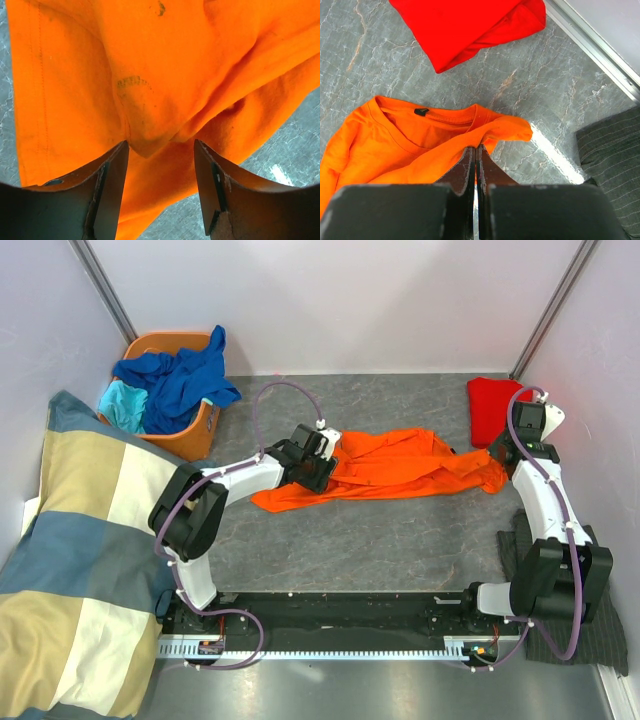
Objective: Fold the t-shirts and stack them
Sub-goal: Flatten out the tshirt
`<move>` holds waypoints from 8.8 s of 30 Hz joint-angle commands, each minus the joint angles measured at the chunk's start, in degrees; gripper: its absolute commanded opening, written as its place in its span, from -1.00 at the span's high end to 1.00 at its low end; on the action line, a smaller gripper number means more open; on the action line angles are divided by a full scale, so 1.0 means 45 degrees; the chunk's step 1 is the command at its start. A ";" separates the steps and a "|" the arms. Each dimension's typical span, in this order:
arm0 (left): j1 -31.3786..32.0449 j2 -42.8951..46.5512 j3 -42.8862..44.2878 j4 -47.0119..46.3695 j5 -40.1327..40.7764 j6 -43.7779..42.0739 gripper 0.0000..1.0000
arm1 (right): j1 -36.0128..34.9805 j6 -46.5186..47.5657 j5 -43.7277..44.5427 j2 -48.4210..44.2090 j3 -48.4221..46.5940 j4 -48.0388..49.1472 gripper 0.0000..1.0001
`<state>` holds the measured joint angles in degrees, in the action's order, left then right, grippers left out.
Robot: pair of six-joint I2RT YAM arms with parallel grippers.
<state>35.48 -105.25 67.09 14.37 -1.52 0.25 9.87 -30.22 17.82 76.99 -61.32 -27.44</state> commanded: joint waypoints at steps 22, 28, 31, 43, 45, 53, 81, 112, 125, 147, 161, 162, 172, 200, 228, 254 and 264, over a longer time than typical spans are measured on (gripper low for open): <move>0.0044 -0.1161 -0.0085 -0.2060 0.1899 0.0159 0.52 | -0.0045 0.0133 -0.0250 0.0352 -0.0026 0.0356 1.00; 0.0044 -0.0559 0.0032 -0.1828 0.2932 0.0004 0.96 | -0.0045 0.0075 -0.0230 0.0254 -0.0084 0.0375 1.00; 0.0006 0.0261 0.0383 -0.1086 0.3461 -0.0036 0.96 | -0.0045 0.0016 -0.0445 0.0060 -0.0279 0.0395 1.00; -0.0815 0.5828 0.2141 0.2078 0.4301 -0.2183 0.96 | -0.0279 -0.0316 -0.1675 -0.1540 -0.2036 -0.0347 1.00; -0.0912 0.6393 0.2453 0.2469 0.4419 -0.2321 0.96 | -0.0279 -0.0316 -0.2180 -0.1776 -0.2580 -0.0386 1.00; -0.1089 0.7491 0.1306 0.3270 0.3366 -0.2088 0.96 | -0.0298 -0.0355 -0.3686 -0.2050 -0.3854 -0.0952 1.00; -0.4114 -0.2291 1.2523 0.3190 0.1099 -0.1501 0.96 | -0.1724 0.0307 -0.3588 0.5699 -0.8476 0.3697 1.00; -0.4389 1.1751 0.3157 0.5049 -0.1654 0.1644 0.96 | -0.2095 0.0680 -0.4391 -0.4259 -0.6803 -0.0387 1.00; -0.4584 0.4142 0.6293 0.1163 -0.1108 0.0452 0.96 | -0.2096 0.1050 -0.2850 0.1070 -0.6349 0.3851 1.00; -0.4897 0.7565 0.3830 0.1163 -0.1442 0.1057 0.96 | -0.2482 0.0583 -0.4270 -0.2298 -0.6009 0.2953 1.00; -0.4741 0.7630 -0.3308 0.0985 -0.0522 0.2151 0.96 | -0.3638 -0.0238 -0.4059 -0.5702 0.4112 0.2155 1.00; -0.4741 0.7454 -0.3249 0.1141 -0.0541 0.2132 0.96 | -0.3658 -0.0238 -0.4039 -0.5896 0.4231 0.2037 1.00; -0.4331 0.7100 -0.3444 0.1650 -0.0678 0.2405 0.96 | -0.3716 0.0231 -0.3648 -0.5860 0.3803 0.1177 1.00; -0.4272 0.7708 -0.3874 0.4463 -0.1848 0.1800 0.96 | -0.5472 -0.2308 -0.3220 -0.5957 0.6535 -0.2203 1.00; -0.4272 1.1906 -0.2271 0.3976 0.2215 0.2618 -0.54 | -0.6880 -0.1606 0.0415 -0.4026 0.2573 -0.1872 -0.59; -0.1636 0.6769 -0.5025 -0.2099 -0.0131 0.5920 -0.48 | -0.7272 0.0640 0.0024 0.3839 0.0836 0.4260 -0.81; -0.1538 0.6808 -0.5905 -0.2159 0.0298 0.5999 -0.51 | -0.5711 0.0367 -0.0952 0.6894 -0.0865 0.3951 -0.83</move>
<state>28.38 -74.87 41.56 7.11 -2.13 25.50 -18.79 -28.21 14.85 105.41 -62.52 -9.39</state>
